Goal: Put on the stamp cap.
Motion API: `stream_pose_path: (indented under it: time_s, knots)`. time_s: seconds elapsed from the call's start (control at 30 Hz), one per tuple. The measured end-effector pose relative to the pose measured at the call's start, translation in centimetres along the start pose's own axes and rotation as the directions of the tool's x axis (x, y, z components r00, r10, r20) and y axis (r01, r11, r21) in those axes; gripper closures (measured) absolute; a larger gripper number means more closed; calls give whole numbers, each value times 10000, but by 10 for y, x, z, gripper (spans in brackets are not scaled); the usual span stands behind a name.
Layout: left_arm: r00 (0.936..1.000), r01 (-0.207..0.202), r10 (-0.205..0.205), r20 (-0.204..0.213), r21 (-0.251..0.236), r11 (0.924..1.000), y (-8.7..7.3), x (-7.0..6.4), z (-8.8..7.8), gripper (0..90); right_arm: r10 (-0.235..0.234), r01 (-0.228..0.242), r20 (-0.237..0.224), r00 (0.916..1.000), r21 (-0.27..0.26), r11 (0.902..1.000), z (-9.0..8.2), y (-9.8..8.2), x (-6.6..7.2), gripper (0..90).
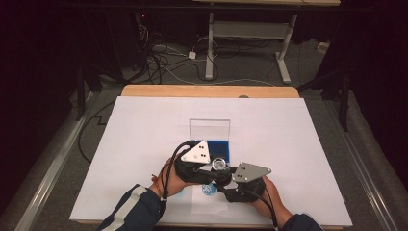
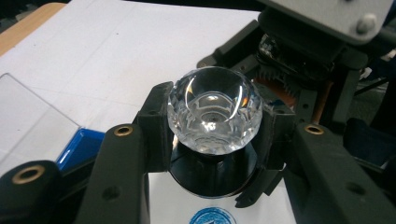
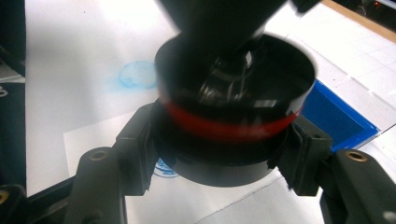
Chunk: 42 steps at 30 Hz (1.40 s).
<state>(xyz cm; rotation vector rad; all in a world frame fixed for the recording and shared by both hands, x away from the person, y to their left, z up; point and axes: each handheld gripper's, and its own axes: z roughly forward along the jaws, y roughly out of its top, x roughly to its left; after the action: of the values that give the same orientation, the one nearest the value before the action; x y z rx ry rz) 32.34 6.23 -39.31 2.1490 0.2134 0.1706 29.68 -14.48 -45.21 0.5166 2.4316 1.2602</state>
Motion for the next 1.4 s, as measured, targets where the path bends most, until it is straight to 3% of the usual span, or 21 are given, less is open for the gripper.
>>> stream_pose_path:
  time_s: [0.2, 0.3, 0.6, 1.4]
  knots:
    - [10000, -32, 32, -3, 61, 10000, -1, -1, 4, 539, 130, -130, -16, 9999, -79, 9999, -1, 0, -1, 382]
    - [9999, -38, 38, 146, -38, 10000, -1, -1, 6, 539, 178, -178, -66, 9998, -67, 9998, 0, -1, -1, 382]
    - [10000, 34, -33, 39, -397, 9992, -2, -3, 9, 539, 371, -372, -73, 9993, -262, 9990, -2, -1, -3, 382]
    - [9999, -33, 35, 105, -240, 9997, -4, -5, 12, 540, 320, -321, -18, 9995, -220, 9992, -3, -4, -1, 385]
